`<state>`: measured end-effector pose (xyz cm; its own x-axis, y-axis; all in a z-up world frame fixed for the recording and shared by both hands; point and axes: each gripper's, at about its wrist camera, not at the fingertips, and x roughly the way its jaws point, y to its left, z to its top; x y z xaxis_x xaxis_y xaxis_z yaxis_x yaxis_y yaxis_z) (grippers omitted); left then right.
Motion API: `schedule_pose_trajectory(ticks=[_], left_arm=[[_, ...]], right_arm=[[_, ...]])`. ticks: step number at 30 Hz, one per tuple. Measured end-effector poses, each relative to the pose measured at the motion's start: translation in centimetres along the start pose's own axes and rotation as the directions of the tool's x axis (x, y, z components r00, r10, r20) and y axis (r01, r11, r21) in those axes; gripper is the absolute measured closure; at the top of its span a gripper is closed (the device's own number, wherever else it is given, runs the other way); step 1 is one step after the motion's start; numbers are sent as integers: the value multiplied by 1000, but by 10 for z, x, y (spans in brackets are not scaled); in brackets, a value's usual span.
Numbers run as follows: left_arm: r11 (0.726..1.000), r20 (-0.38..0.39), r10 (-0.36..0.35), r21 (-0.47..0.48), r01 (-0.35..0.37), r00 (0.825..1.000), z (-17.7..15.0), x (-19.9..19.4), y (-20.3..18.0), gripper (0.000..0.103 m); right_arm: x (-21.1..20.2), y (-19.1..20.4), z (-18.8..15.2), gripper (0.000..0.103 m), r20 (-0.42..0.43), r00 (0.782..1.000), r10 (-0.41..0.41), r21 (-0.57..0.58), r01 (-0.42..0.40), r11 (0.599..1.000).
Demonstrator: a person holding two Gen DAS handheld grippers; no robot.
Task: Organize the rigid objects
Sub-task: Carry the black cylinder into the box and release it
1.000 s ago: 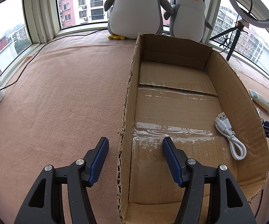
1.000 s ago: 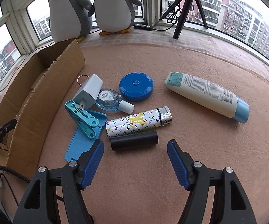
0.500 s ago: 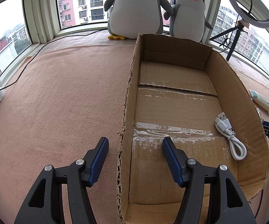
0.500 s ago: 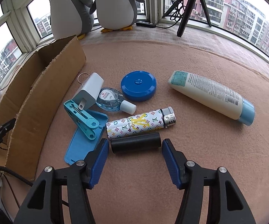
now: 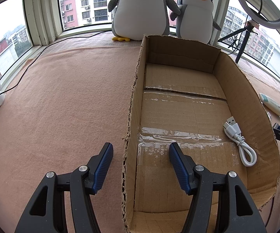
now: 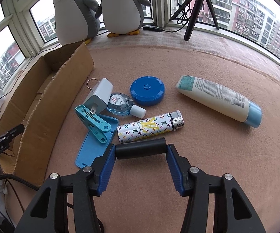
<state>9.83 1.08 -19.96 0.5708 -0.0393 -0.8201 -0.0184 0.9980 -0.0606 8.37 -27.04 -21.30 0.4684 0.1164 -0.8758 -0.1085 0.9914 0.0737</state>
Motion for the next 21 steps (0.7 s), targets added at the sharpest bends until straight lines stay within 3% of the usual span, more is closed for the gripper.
schedule_pose_trajectory(ticks=[9, 21], left_arm=[[1000, 0, 0, 0, 0, 1000, 0, 0, 0, 38], [1000, 0, 0, -1, 0, 1000, 0, 0, 0, 38]], right_arm=[[-36, 30, 12, 54, 77, 996, 55, -25, -54, 998], [-63, 101, 36, 54, 151, 972, 179, -140, -158, 977]])
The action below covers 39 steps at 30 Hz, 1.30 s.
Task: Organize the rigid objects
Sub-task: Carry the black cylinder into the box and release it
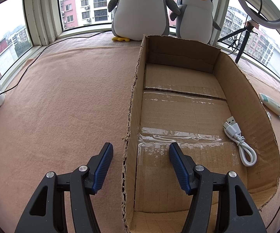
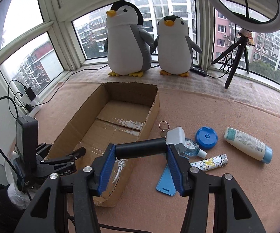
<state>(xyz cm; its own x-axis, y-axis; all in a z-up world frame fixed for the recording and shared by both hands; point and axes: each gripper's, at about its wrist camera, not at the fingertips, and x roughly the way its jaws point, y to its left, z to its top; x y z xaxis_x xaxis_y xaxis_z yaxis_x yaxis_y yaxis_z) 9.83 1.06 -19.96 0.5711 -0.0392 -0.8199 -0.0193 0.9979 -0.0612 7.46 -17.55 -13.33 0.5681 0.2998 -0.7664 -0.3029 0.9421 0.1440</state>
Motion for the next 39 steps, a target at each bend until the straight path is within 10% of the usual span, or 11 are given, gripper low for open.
schedule_pose_trajectory(ticks=[39], left_arm=[[1000, 1, -2, 0, 2, 1000, -1, 0, 0, 38]], right_arm=[[45, 39, 11, 45, -43, 997, 65, -24, -66, 998]])
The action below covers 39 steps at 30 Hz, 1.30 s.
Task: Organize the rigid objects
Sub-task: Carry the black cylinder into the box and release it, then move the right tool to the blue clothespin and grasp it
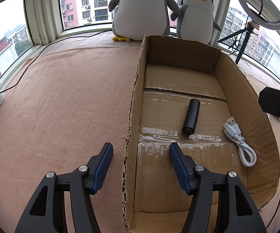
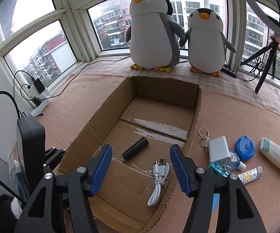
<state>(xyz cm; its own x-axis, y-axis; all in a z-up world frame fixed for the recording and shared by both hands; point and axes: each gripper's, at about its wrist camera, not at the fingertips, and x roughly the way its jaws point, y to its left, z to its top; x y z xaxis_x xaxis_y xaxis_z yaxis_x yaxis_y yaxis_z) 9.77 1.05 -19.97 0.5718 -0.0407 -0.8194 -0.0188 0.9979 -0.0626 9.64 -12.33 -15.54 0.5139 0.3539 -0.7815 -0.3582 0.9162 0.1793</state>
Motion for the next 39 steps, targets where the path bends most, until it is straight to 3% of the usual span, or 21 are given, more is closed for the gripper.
schedule_pose_trajectory(ticks=[13, 26, 32, 39], left_arm=[[1000, 0, 0, 1, 0, 1000, 0, 0, 0, 38], [1000, 1, 0, 1, 0, 1000, 0, 0, 0, 38], [1000, 1, 0, 1, 0, 1000, 0, 0, 0, 38], [1000, 0, 0, 1, 0, 1000, 0, 0, 0, 38]], right_arm=[[-20, -21, -7, 44, 26, 999, -36, 44, 35, 998], [-44, -98, -30, 44, 11, 988, -155, 219, 149, 964], [-36, -107, -35, 44, -8, 988, -155, 192, 154, 969], [-15, -97, -37, 45, -54, 987, -150, 84, 154, 984]])
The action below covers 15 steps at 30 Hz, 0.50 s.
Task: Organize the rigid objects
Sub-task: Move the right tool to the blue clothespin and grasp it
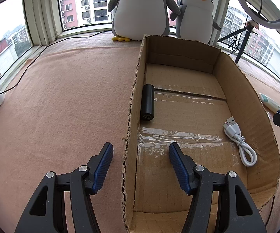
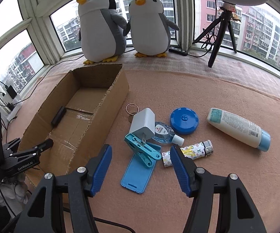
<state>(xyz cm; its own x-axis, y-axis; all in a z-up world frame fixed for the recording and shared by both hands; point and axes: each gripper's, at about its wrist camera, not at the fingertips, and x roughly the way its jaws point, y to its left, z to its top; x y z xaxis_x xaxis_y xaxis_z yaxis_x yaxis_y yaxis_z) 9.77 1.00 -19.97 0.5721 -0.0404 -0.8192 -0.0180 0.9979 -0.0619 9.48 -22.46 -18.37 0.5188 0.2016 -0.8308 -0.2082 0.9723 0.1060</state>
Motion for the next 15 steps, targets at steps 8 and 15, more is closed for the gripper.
schedule_pose_trajectory(ticks=[8, 15], left_arm=[[1000, 0, 0, 0, 0, 1000, 0, 0, 0, 38], [1000, 0, 0, 0, 0, 1000, 0, 0, 0, 38]], right_arm=[[26, -3, 5, 45, -53, 999, -3, -35, 1, 999], [37, 0, 4, 54, -89, 996, -4, -62, -2, 998]])
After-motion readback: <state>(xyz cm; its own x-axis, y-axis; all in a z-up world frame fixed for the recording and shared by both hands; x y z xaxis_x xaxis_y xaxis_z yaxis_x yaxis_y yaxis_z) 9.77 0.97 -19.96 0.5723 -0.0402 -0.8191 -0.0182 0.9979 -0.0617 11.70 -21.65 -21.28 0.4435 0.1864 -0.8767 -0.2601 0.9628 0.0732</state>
